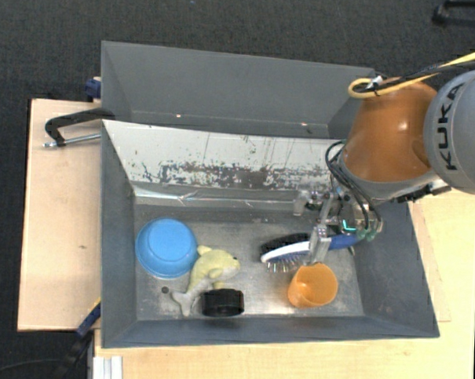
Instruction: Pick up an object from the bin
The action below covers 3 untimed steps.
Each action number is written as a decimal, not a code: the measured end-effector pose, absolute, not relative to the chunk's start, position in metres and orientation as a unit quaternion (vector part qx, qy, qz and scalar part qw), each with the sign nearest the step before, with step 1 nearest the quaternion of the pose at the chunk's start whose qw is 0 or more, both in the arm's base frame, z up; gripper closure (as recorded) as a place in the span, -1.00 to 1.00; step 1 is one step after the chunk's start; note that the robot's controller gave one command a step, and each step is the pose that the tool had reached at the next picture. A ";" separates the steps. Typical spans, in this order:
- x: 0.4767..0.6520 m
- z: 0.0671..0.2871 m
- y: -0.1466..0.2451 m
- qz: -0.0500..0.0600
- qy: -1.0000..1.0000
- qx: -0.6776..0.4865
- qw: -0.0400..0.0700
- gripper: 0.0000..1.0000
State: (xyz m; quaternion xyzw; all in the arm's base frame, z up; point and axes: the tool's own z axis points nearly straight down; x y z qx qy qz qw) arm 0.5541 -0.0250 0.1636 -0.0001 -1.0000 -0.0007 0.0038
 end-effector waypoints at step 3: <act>0.513 0.206 -0.023 0.001 -0.986 0.168 -0.006 1.00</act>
Offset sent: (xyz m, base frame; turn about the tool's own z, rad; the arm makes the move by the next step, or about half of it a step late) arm -0.0104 -0.0164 -0.0936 -0.1487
